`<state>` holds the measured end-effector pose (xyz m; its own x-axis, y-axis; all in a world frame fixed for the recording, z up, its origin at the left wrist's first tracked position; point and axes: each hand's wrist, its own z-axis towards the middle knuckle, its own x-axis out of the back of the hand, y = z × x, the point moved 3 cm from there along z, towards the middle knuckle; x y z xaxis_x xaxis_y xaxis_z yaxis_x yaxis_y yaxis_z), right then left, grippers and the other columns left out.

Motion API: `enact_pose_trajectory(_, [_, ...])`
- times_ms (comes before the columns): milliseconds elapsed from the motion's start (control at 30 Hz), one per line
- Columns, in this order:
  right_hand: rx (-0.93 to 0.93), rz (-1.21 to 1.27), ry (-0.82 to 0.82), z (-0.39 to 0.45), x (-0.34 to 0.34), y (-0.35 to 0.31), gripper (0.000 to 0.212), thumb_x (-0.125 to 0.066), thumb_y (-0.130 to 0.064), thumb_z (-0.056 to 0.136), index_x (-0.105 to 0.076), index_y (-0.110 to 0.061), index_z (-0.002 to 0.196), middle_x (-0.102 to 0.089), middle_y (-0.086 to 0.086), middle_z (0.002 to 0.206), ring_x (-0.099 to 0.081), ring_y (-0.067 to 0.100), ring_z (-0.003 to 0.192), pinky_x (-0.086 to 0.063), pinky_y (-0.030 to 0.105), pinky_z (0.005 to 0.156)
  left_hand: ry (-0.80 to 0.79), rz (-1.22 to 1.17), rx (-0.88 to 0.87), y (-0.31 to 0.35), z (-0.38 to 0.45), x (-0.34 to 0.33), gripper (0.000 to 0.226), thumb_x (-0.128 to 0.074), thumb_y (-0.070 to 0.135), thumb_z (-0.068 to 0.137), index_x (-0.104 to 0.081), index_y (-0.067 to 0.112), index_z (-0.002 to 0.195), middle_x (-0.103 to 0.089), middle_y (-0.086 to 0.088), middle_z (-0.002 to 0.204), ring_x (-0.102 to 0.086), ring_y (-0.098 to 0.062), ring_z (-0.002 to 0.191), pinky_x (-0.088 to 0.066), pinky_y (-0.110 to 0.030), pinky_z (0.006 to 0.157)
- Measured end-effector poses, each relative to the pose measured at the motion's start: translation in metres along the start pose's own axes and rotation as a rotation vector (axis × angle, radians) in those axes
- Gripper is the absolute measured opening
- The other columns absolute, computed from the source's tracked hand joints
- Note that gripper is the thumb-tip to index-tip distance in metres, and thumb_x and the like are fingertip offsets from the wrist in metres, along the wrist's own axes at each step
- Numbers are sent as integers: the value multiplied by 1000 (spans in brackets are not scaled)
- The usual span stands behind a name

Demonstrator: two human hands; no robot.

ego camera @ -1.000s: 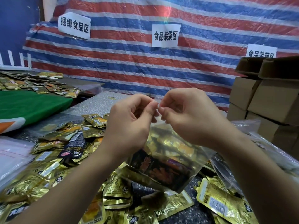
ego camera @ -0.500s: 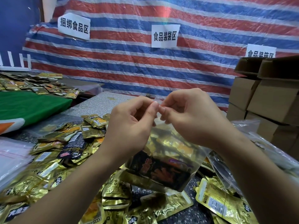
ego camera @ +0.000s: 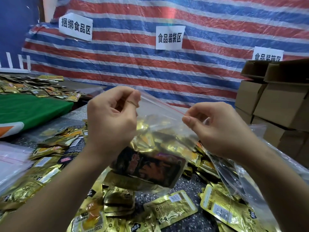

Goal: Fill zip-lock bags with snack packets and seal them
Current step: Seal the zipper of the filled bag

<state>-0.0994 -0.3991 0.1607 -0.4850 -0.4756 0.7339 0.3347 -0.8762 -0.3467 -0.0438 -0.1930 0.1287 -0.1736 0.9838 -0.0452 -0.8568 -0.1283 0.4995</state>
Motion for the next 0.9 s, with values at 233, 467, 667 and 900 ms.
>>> enact_pose_trajectory(233, [82,-31,8,-8,6,8,16,-66,-24,93,-64,-28,77,-57,-14,63,-53,1,64,-41,14,57,33,32,-38,0,6,7,17,-60,18,97,-67,14,83,-64,-2,69,-59,-19,57,-46,-41,49])
enact_pose_trajectory(467, [204,-57,9,-13,12,7,21,-57,-35,92,-60,-21,77,-43,-14,49,-46,10,49,-33,17,45,10,0,42,-1,6,4,21,-60,19,98,-69,8,82,-64,-6,68,-61,-21,60,-51,-42,55])
enact_pose_trajectory(667, [96,-242,-222,-13,-3,8,53,-32,-79,75,-52,-42,107,-53,-27,96,-52,-8,83,-46,17,71,-170,-170,151,-5,7,-7,13,-59,22,95,-68,17,87,-64,-4,72,-60,-14,64,-53,-28,61])
enact_pose_trajectory(900, [40,34,-514,1,-64,-8,29,-76,-42,75,-61,-30,97,-70,-8,87,-65,5,77,-56,33,71,-444,-166,138,-5,-10,-35,22,-55,28,97,-62,16,79,-61,0,65,-59,-15,61,-50,-33,63])
